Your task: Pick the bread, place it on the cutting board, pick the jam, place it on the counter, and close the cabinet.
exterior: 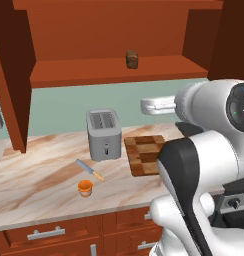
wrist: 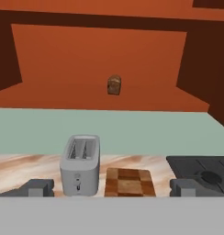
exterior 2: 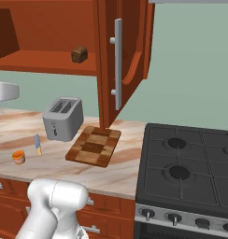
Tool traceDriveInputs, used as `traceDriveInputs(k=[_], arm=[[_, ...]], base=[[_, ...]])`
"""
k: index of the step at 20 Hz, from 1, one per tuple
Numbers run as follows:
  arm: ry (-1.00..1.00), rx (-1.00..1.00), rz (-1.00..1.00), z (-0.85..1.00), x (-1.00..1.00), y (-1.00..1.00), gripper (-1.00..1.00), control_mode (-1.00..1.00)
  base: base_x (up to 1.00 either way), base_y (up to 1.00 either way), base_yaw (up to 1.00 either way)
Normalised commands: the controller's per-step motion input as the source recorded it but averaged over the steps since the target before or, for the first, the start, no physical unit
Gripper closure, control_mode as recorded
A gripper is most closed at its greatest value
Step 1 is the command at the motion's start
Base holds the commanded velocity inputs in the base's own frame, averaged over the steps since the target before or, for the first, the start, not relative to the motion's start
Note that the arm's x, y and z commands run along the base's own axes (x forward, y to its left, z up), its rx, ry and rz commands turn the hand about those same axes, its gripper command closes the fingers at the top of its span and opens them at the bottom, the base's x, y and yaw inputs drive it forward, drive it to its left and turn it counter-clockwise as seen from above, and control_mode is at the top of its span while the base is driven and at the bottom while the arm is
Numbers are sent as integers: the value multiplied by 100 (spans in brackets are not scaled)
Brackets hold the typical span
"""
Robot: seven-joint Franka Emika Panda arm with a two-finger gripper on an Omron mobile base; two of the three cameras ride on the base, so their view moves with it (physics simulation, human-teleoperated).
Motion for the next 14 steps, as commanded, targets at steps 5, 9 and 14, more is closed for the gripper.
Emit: traceDriveInputs(k=[5,9,14], arm=[[7,0,0,2,3,0,-100,-100],[2,0,0,0,12,0,-100,-100],[0,0,0,0,22,0,-100,-100]], base=[[0,0,0],[0,0,0],[0,0,0]])
